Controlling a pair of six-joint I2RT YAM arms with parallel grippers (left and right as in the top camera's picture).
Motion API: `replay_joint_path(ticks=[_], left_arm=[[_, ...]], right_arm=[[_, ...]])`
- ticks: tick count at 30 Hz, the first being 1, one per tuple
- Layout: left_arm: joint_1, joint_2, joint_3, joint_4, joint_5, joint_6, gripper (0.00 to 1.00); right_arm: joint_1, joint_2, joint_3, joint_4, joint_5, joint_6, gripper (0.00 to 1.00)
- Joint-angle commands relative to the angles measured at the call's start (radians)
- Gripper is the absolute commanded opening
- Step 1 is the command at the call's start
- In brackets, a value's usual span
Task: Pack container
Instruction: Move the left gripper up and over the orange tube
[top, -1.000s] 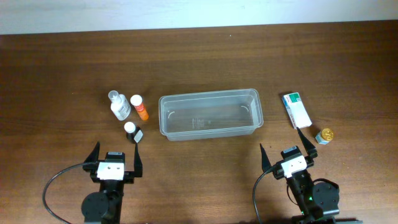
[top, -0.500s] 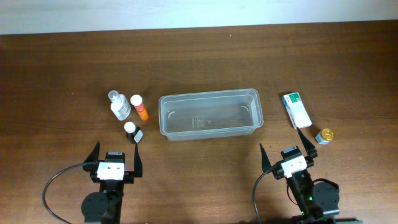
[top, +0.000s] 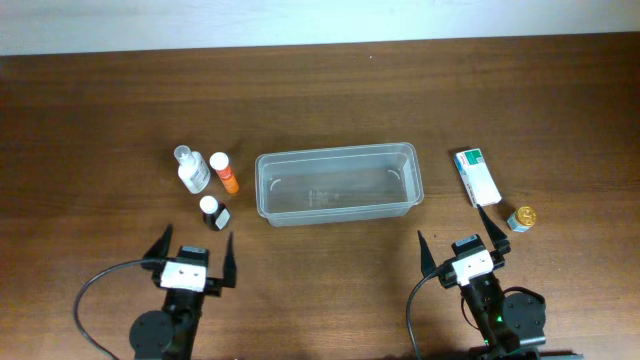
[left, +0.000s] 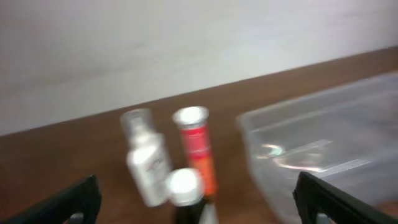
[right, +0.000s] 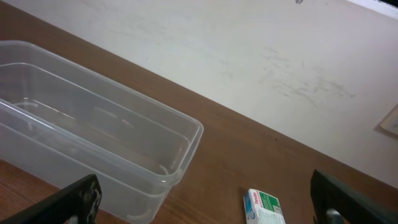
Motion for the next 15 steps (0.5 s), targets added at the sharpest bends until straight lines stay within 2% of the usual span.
replay_joint_path(ticks=[1,5,8,14,15], left_arm=[[0.003,-0.008,0.114,-0.012,0.215,-0.026,0.99],[0.003,0.018,0.303,-0.093,0.181,-0.040,0.99],[0.003,0.101,0.477,-0.198,0.165,-0.040,0.99],[0.003,0.494,0.921,-0.595,0.173,-0.039,0.99],[0.003,0.629,1.064,-0.724,0.172,-0.037,0.99]], right_arm=[[-0.008,-0.006,-0.005,-0.007,0.005,0.009,0.98],[-0.008,-0.006,-0.005,-0.007,0.006,0.009,0.98],[-0.008,-0.006,-0.005,-0.007,0.005,0.009,0.98],[-0.008,-0.006,-0.005,-0.007,0.006,0.009,0.98],[-0.008,-0.006,-0.005,-0.007,0.006,0.009,0.98]])
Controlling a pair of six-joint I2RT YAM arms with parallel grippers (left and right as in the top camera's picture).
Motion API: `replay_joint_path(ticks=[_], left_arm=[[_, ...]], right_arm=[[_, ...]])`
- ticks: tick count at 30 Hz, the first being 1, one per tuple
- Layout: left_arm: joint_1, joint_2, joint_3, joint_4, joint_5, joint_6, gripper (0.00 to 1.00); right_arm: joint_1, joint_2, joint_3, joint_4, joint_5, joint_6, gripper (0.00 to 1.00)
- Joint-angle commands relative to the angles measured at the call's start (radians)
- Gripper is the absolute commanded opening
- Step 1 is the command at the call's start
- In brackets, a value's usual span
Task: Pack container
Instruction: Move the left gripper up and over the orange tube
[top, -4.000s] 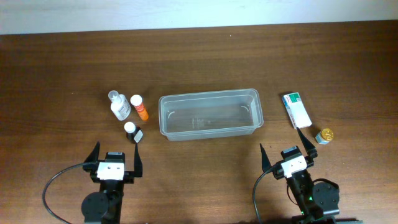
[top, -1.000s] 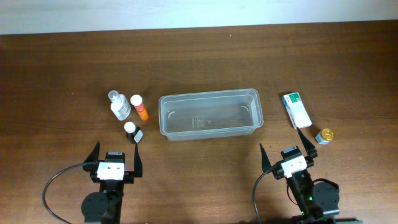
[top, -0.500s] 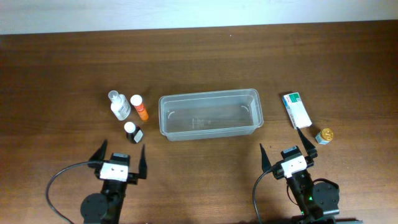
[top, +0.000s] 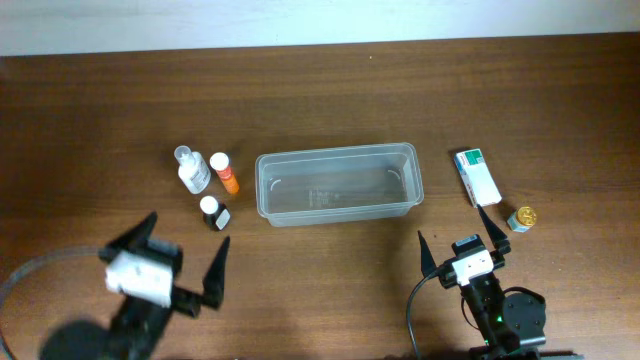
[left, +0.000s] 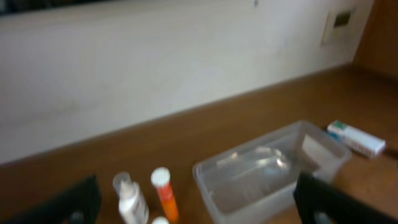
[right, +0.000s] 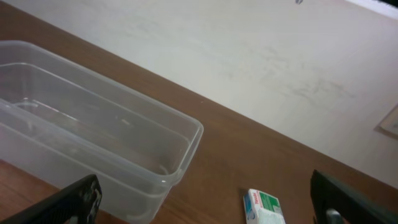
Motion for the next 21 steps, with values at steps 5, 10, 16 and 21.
replay_joint_path(ticks=[5,10,16,21], left_arm=[[0.003,0.671,0.706,-0.593,0.011,-0.004,0.99],[0.003,0.969,1.020,-0.810,0.013,-0.004,1.00],[0.003,1.143,1.062,-0.817,0.013,-0.004,0.99],[-0.010,1.251,1.062,-0.838,0.012,-0.072,0.99]], right_arm=[[-0.008,-0.006,-0.005,-0.008,0.006,0.009,0.98],[-0.008,-0.006,-0.005,-0.008,0.006,0.009,0.98],[-0.008,-0.006,-0.005,-0.008,0.006,0.009,0.98],[-0.008,-0.006,-0.005,-0.008,0.006,0.009,0.98]])
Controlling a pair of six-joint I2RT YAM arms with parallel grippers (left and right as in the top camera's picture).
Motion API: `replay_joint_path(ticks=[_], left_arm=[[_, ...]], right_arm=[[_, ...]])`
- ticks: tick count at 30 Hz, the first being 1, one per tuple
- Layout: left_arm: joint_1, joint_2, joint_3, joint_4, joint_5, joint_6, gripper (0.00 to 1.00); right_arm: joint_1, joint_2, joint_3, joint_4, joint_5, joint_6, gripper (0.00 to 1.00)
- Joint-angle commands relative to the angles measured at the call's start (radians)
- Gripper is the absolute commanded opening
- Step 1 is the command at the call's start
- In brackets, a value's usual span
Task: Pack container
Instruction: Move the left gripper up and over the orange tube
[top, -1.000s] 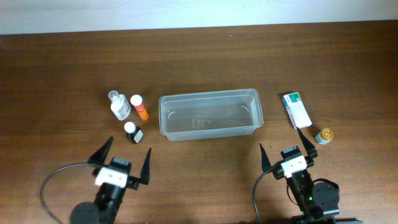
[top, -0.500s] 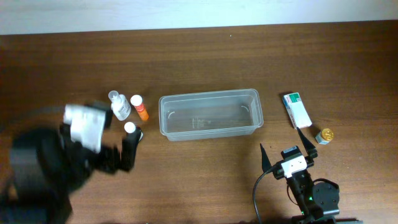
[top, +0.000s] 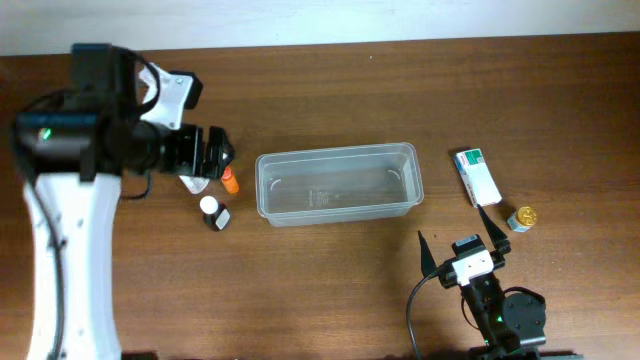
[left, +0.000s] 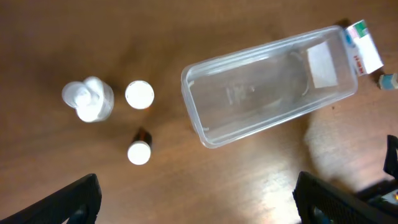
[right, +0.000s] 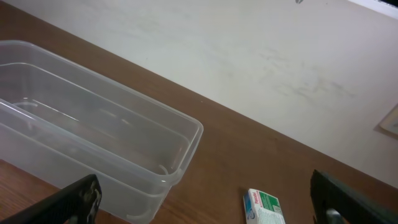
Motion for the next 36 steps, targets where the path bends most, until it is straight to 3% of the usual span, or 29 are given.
replay_joint_path(ticks=[1,6,19,28,31,36], left_arm=[[-0.017,0.061,0.018,-0.011,-0.008,-0.063,0.99],[-0.084,0.101,0.006,0.031,-0.202,-0.210,0.99],[-0.151,0.103,-0.199,0.226,-0.320,-0.367,0.97],[-0.152,0.110,-0.320,0.369,-0.322,-0.367,0.90],[-0.152,0.117,-0.323,0.383,-0.358,-0.367,0.77],[-0.157,0.152,-0.324,0.383,-0.360,-0.366,0.72]], right_arm=[[-0.008,-0.006,-0.005,-0.007,0.006,0.009,0.98],[-0.008,-0.006,-0.005,-0.007,0.006,0.009,0.98],[-0.008,-0.006,-0.005,-0.007,0.006,0.009,0.98],[-0.008,-0.006,-0.005,-0.007,0.006,0.009,0.98],[-0.008,-0.006,-0.005,-0.007,0.006,0.009,0.99],[-0.008,-0.006,-0.005,-0.007,0.006,0.009,0.98]])
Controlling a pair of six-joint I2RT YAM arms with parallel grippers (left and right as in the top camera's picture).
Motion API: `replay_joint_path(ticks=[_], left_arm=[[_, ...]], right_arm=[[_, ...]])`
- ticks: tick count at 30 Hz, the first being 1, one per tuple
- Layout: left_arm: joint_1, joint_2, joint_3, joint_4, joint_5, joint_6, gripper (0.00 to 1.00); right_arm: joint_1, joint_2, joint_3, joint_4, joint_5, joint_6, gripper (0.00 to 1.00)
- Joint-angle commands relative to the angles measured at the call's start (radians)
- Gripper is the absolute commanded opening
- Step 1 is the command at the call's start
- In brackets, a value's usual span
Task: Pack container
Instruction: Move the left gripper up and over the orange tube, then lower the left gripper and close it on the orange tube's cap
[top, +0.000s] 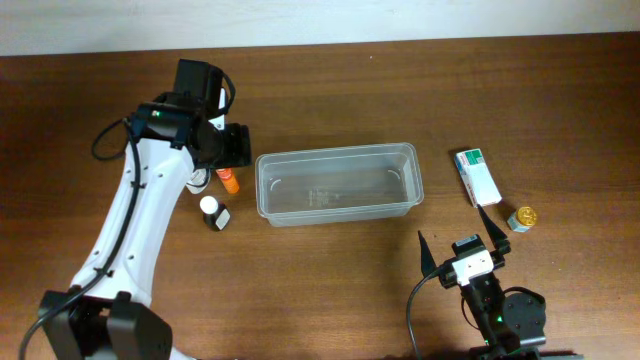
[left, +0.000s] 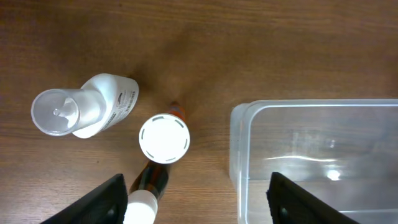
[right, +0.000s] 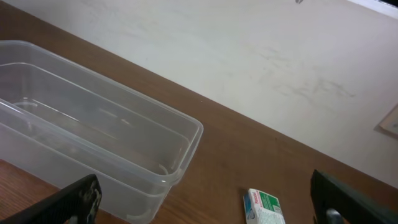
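An empty clear plastic container (top: 337, 185) lies mid-table; its left end shows in the left wrist view (left: 317, 155). To its left stand a clear spray bottle (left: 81, 112), an orange tube with a white cap (left: 163, 137) and a small dark bottle with a white cap (left: 146, 199). My left gripper (top: 215, 152) hangs open above them, pointing straight down, with its fingers (left: 109, 199) spanning the tube and the container's left rim. My right gripper (top: 456, 235) rests open near the front edge. A white-and-green box (top: 477, 177) and a small gold-capped jar (top: 522, 217) lie right of the container.
The left arm (top: 130, 230) reaches from the front left corner across the wooden table (top: 330, 290). In the right wrist view a pale wall (right: 249, 50) rises behind the container (right: 93, 137) and the box (right: 264, 208).
My left gripper has come lower and closer over the three bottles, now centred near the orange tube, still open. The right arm and all objects have not moved.
Both grippers first rested open at the front edge, the left one facing the bottles. The left one then stood raised and, later, high over the bottles looking straight down. It now hangs lower above the orange tube. Nothing has been picked up.
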Motion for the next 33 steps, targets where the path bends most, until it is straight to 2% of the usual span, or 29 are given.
replay_joint_path(ticks=[1,8,16,27,33], left_arm=[[-0.002,0.046,-0.005,0.002,-0.019,-0.005,0.72],[0.002,0.099,-0.005,0.009,-0.024,-0.005,0.72],[0.002,0.156,-0.005,0.013,-0.146,-0.005,0.72],[0.000,0.182,-0.005,0.042,-0.138,-0.005,0.71],[0.000,0.182,-0.005,0.042,-0.138,-0.005,0.60]], right_arm=[[-0.008,-0.006,-0.005,-0.007,0.006,0.008,0.98],[-0.008,-0.006,-0.005,-0.007,0.006,0.008,0.98],[-0.008,-0.006,-0.005,-0.007,0.006,0.008,0.98],[-0.008,-0.006,-0.005,-0.007,0.006,0.008,0.98],[-0.008,-0.006,-0.005,-0.007,0.006,0.008,0.98]])
